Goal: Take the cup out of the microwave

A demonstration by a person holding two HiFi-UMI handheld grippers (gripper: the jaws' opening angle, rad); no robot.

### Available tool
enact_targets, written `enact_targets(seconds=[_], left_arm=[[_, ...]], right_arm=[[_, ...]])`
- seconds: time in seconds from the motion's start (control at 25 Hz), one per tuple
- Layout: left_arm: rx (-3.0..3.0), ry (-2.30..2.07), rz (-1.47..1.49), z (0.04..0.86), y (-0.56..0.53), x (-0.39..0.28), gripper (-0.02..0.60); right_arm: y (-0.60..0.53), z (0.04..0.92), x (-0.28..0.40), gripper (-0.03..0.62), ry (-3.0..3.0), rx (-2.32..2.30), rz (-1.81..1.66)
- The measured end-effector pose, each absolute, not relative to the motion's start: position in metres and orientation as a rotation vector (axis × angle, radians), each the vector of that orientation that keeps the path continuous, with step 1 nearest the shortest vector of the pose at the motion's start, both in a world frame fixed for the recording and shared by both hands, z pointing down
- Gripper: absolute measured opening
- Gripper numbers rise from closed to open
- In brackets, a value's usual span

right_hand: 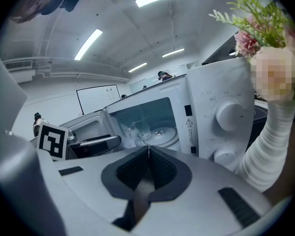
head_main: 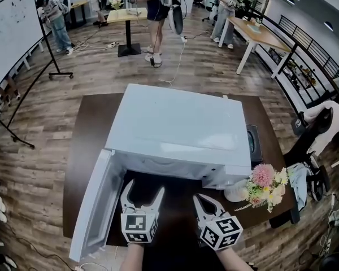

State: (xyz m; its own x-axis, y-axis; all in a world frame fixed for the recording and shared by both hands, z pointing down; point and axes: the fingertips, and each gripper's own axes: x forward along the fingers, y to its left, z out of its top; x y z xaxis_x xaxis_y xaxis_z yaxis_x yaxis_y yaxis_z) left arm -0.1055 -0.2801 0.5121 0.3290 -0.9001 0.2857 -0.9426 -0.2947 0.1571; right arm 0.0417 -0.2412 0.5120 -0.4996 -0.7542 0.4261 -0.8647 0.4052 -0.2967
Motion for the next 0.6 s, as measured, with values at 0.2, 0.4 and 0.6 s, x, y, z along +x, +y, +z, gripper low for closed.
enact_targets(seconds=[0.2, 0.4, 0.6], left_arm=[[2.290, -1.673, 0.202, 0.516, -0.303, -0.107, 0.370], [2.262, -1.692, 0.206, 0.524, -0.327, -0.107, 0.370], [2.235, -1.711, 0.200, 0.532, -0.350, -0.108, 0.370]], right_arm=[[-0.244, 0.517, 0.039, -0.006, -2.428, 1.411, 0.680], [-0.242, 0.521, 0.031, -0.006, -2.437, 1.382, 0.682], [-0.239, 0.529, 0.028, -0.006, -2.428, 1.363, 0.721]])
